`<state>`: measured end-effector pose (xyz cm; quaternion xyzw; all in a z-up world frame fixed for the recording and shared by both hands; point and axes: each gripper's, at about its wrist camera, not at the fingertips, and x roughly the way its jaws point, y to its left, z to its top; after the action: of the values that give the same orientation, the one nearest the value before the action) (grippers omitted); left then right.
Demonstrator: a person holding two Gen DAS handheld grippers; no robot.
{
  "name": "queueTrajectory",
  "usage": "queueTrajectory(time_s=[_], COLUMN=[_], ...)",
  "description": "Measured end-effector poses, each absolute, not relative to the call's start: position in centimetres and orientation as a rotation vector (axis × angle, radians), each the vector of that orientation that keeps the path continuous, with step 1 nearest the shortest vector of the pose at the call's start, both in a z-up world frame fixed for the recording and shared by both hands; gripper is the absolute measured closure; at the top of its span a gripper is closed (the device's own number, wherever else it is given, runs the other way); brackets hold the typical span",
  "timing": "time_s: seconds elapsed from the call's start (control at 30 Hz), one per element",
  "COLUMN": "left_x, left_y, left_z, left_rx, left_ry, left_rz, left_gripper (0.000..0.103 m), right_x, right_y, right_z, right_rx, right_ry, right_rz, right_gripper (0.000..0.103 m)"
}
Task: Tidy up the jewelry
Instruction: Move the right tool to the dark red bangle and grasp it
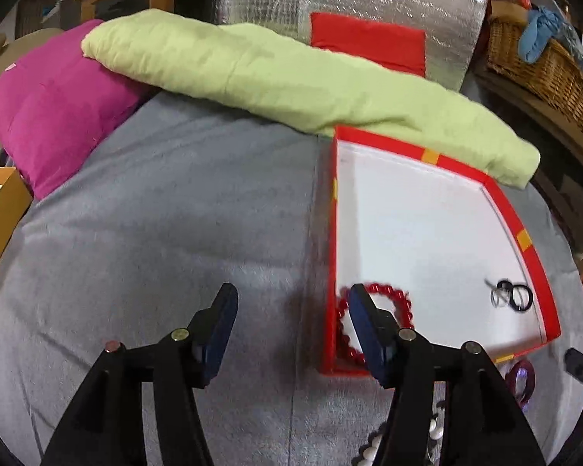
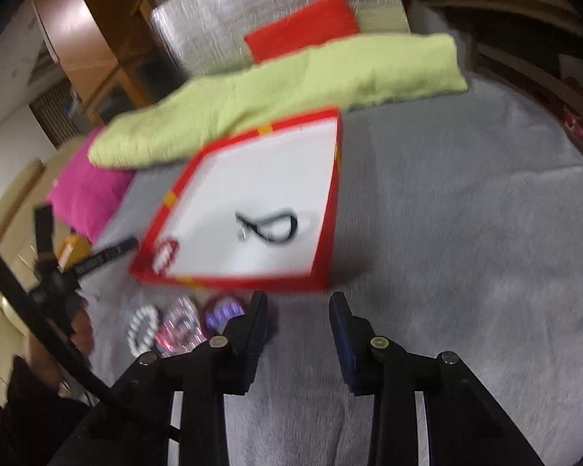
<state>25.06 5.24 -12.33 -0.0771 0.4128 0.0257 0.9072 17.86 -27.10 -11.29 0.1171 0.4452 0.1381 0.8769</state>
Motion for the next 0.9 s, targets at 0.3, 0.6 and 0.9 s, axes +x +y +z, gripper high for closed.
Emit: queueTrajectory(time_s=[0.3,0.6,0.9], left_x=[25.1,25.2,25.2], left_y=[5.5,5.5,5.1], left_z=[-13.6,-13.4,-13.6], left_rx=[-0.16,-0.165,-0.137], left_ry=[0.905,0.893,0.895], left_rz=[0.055,0.042,0.024], left_gripper=[0.043,0.043,0.043], right_x=[21.8,22.3,21.3], right_y=[-26.1,-25.5,-22.5], right_z=[-13.3,-13.6,-14.6], right_rx=[0.266,0.412,0.357], right_ry=[0.971,1.035,1.092], right_rz=[0.21,0.396,0.489], right_gripper=[0.074,0.074,0.071])
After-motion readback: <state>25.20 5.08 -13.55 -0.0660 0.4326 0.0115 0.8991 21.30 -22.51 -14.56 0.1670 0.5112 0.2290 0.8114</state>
